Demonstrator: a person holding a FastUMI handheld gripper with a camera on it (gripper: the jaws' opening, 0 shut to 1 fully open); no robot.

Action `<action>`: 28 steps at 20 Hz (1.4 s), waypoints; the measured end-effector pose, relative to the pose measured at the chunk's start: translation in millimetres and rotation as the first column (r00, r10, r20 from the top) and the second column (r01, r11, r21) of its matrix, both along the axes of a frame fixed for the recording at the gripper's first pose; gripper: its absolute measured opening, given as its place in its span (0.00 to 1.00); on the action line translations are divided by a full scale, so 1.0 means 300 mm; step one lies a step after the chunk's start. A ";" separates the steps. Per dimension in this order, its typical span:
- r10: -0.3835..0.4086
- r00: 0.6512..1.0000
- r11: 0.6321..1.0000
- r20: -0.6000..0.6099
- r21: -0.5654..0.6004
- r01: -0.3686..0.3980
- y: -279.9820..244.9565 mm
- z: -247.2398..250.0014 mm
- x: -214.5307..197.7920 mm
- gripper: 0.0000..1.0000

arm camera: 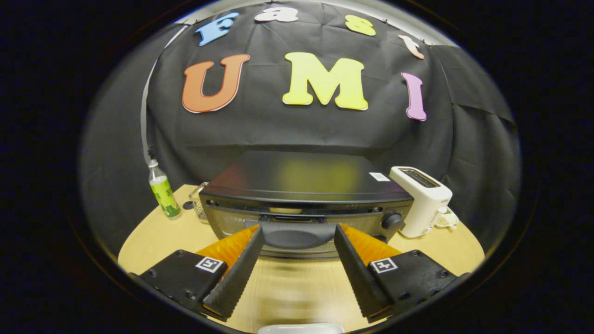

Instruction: Open the toaster oven, put the food inside, and close the toaster oven door.

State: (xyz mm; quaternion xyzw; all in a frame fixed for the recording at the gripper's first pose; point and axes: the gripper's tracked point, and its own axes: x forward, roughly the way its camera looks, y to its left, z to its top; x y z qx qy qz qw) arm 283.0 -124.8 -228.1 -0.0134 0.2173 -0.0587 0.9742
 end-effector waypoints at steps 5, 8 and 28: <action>-0.004 0.999 1.000 0.049 0.004 0.004 -0.009 0.075 0.026 1.00; 0.002 0.996 1.000 0.084 -0.003 -0.002 0.001 0.149 -0.010 1.00; 0.012 0.904 1.000 0.428 0.005 -0.015 0.043 0.681 -0.811 0.99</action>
